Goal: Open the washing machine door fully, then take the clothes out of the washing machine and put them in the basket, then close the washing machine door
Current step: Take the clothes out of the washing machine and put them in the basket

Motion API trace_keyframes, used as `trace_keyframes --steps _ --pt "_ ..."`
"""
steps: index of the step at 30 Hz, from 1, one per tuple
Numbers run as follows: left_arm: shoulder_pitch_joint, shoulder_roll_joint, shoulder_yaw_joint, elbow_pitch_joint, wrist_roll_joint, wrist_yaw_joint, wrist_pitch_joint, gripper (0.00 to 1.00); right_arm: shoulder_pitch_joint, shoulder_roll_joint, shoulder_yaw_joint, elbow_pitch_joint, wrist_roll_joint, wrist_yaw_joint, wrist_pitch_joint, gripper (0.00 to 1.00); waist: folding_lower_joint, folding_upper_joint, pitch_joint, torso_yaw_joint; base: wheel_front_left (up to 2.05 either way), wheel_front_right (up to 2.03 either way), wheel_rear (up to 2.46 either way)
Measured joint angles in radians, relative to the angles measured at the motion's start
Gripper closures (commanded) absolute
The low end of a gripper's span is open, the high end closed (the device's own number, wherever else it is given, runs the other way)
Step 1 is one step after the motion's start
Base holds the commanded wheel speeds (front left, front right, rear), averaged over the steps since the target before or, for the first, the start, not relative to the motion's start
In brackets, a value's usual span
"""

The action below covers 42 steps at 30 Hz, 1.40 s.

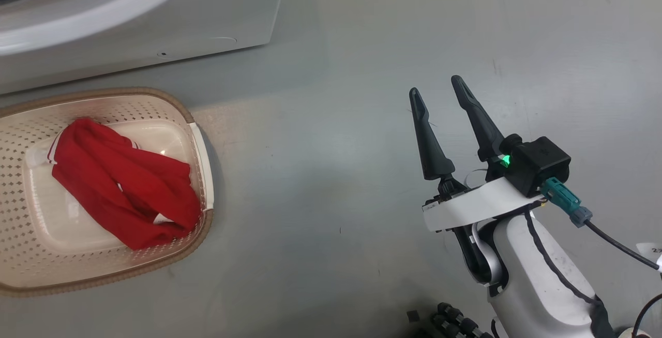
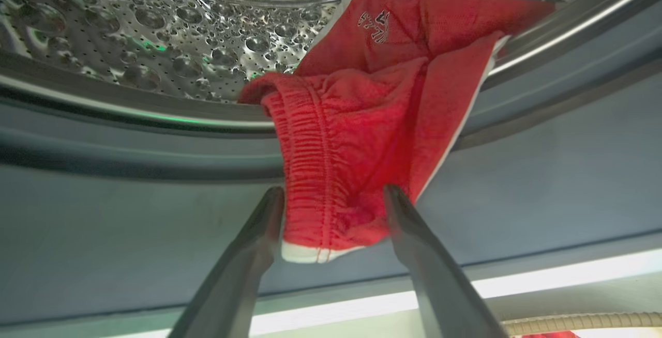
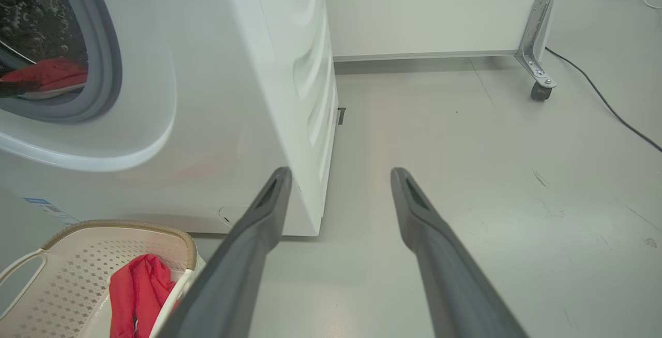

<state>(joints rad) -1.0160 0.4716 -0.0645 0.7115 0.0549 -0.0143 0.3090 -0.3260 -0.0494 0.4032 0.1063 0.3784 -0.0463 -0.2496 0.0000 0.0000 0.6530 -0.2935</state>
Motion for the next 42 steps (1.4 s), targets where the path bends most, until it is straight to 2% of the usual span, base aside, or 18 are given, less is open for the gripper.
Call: trace_keyframes --steps 4,5,7,15,20,33,42 --pt "-0.012 0.0 0.001 0.029 -0.001 0.0 0.009 0.0 -0.003 0.0 0.001 0.0 0.0 -0.001 0.0 0.0 0.0 0.0 0.004 -0.001 0.0 0.0 0.0" --pt "-0.016 -0.001 0.001 0.033 -0.002 0.0 0.011 0.25 -0.004 0.0 0.001 0.0 0.0 -0.001 0.0 0.0 0.0 0.0 0.005 -0.001 0.0 0.0 0.0" --pt "-0.026 -0.004 0.002 0.042 -0.006 0.0 0.012 1.0 -0.008 0.0 0.001 0.0 0.0 -0.002 0.0 0.0 0.0 0.0 0.006 -0.001 0.0 0.0 0.0" --pt "-0.047 -0.017 -0.004 0.065 -0.011 0.0 0.004 1.0 -0.015 0.0 0.001 0.001 0.0 -0.009 0.0 0.0 0.0 0.0 0.006 0.005 0.0 0.0 0.0" --pt "-0.055 -0.027 -0.012 0.081 -0.011 -0.001 -0.042 1.0 -0.019 0.0 -0.002 0.004 0.0 -0.009 0.0 0.0 0.0 0.0 -0.002 0.012 0.0 0.0 0.0" --pt "-0.045 -0.154 -0.032 0.089 -0.075 -0.037 -0.268 1.0 -0.02 0.0 -0.035 0.031 -0.019 -0.01 -0.003 0.0 0.0 0.0 -0.068 0.05 0.0 0.0 0.0" --pt "0.034 -0.243 -0.042 0.103 -0.114 -0.063 -0.436 1.0 -0.016 -0.001 -0.071 0.062 -0.049 -0.008 -0.004 0.0 0.0 0.0 -0.144 0.095 0.0 0.0 0.0"
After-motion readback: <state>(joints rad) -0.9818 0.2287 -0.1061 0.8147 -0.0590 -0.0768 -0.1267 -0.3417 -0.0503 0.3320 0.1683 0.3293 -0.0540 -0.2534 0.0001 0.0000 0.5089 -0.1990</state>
